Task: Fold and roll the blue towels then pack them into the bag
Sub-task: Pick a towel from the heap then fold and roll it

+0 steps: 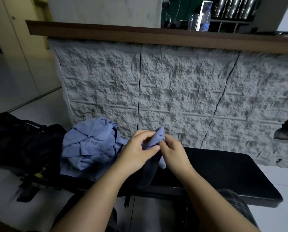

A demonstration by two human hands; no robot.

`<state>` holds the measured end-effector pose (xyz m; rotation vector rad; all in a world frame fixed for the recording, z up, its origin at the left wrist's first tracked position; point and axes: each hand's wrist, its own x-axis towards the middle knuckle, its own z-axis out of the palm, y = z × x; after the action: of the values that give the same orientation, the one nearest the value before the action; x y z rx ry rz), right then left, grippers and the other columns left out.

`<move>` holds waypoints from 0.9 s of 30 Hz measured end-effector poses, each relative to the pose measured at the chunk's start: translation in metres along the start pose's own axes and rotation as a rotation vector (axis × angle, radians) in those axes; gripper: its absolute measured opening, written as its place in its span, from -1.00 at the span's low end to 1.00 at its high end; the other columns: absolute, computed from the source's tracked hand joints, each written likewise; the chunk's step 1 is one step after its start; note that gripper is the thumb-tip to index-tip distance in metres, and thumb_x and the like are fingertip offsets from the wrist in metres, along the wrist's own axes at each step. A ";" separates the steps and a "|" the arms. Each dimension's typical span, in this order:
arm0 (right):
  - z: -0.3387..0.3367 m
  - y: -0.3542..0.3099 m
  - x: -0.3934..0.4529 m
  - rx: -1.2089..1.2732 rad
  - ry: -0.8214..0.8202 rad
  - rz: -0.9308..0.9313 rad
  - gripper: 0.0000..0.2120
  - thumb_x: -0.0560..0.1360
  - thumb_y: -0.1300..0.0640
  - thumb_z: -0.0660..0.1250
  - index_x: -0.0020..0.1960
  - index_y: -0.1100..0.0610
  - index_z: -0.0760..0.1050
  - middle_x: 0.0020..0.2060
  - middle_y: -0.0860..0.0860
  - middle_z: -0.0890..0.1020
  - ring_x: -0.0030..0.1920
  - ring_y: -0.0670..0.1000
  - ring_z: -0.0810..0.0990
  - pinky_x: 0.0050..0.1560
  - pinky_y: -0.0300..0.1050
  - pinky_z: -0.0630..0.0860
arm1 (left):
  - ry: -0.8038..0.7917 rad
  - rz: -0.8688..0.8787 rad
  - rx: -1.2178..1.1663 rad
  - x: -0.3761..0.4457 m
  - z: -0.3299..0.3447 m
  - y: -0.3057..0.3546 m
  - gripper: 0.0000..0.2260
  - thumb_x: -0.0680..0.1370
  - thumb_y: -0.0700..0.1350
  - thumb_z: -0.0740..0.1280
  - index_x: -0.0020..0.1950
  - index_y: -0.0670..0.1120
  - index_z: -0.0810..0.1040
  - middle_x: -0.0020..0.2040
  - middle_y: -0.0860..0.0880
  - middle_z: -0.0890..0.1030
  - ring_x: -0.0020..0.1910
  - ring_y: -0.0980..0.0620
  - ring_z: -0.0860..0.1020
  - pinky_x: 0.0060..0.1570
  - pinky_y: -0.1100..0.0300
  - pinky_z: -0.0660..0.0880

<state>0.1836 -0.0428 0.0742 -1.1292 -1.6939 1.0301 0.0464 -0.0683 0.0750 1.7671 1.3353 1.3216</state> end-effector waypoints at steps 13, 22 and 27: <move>-0.019 -0.075 -0.017 0.507 0.101 0.047 -0.70 0.61 0.25 0.09 -0.26 0.18 0.44 -0.35 0.16 0.47 -0.34 0.04 0.42 -0.32 -0.15 0.35 | 0.115 -0.087 0.399 -0.032 -0.009 0.026 -0.73 0.53 -0.15 0.31 -0.23 -0.04 0.22 -0.22 0.05 0.29 -0.28 0.03 0.37 -0.32 0.25 0.25; -0.048 -0.066 -0.022 0.213 0.290 0.009 -0.77 0.61 0.12 0.16 0.25 0.12 0.42 -0.03 0.14 0.62 -0.04 0.05 0.60 0.11 0.13 0.54 | 0.227 -0.252 0.194 -0.025 -0.021 0.026 -0.74 0.60 -0.11 0.20 -0.25 -0.20 0.35 -0.39 -0.13 0.36 -0.37 0.03 0.33 -0.34 0.15 0.20; -0.042 -0.060 -0.039 0.026 0.056 -0.094 -0.44 0.58 0.29 0.16 0.44 -0.20 0.19 -0.22 -0.36 0.58 -0.18 -0.03 0.60 -0.10 -0.25 0.46 | 0.228 -0.152 0.046 -0.026 -0.017 0.063 -0.74 0.61 -0.10 0.17 -0.24 0.01 0.53 -0.38 -0.03 0.53 -0.37 0.13 0.42 -0.33 0.25 0.29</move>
<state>0.2164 -0.0875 0.1358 -1.0430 -1.6689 0.9510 0.0541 -0.1166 0.1253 1.5451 1.6014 1.4503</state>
